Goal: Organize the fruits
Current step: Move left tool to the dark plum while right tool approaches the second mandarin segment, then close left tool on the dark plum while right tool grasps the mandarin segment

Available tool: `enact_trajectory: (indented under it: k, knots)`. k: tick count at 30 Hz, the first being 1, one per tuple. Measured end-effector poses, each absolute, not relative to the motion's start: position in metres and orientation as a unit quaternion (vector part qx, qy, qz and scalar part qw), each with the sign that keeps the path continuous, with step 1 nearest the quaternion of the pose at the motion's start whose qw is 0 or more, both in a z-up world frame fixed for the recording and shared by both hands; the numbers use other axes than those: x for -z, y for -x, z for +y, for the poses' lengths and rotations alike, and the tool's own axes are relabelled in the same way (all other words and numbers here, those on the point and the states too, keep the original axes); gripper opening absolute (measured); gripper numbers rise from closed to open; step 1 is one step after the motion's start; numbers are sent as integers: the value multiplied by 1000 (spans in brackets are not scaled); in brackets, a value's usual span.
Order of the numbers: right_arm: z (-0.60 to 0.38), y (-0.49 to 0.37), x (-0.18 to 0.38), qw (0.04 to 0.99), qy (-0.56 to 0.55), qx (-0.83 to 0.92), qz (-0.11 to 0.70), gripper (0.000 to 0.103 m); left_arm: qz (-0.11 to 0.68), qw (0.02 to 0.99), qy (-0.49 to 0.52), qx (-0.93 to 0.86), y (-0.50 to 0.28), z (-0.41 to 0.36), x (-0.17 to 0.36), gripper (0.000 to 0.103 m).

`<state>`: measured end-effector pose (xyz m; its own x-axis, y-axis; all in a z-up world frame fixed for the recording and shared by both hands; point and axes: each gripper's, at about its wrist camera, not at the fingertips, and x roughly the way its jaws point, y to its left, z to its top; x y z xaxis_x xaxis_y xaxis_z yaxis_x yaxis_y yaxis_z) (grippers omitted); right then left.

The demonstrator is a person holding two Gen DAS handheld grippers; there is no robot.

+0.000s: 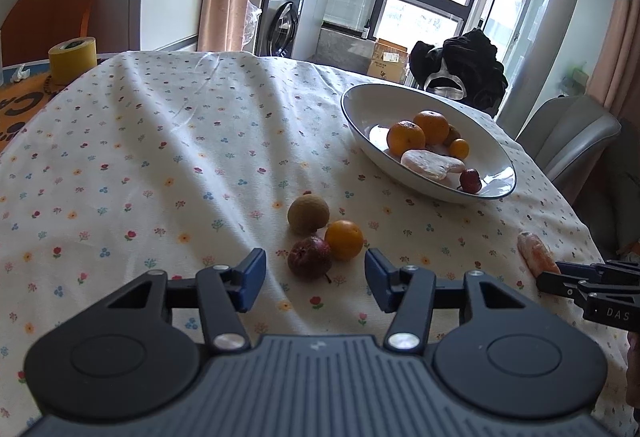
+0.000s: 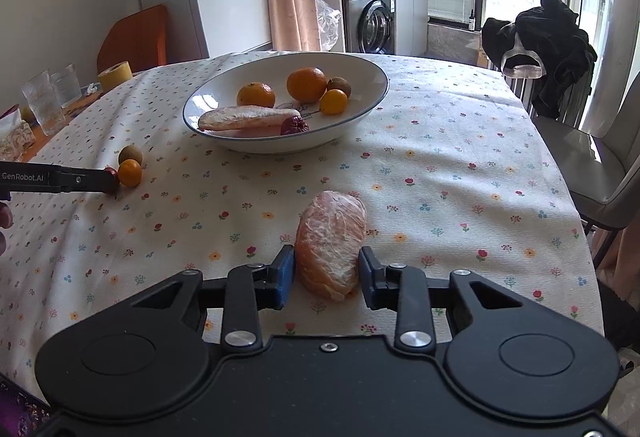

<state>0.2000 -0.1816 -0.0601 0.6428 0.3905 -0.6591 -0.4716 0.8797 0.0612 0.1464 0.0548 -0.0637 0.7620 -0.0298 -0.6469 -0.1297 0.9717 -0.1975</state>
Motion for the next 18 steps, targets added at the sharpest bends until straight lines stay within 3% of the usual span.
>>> enact_trajectory:
  k: [4, 10, 12, 14, 18]
  knots:
    - [-182, -198, 57, 907, 54, -239, 342, 25, 344, 932, 114, -24, -151, 54, 64, 53]
    - [-182, -198, 51, 909, 52, -239, 337, 21, 351, 929, 113, -20, -157, 56, 72, 44]
    - [-182, -198, 48, 910, 50, -239, 334, 21, 350, 930, 111, -20, -156, 56, 72, 41]
    - [-182, -197, 45, 913, 50, -238, 329, 20, 351, 929, 115, -18, -156, 58, 72, 23]
    - [-180, -196, 39, 915, 48, -239, 321, 19, 349, 929, 120, -8, -152, 59, 71, 23]
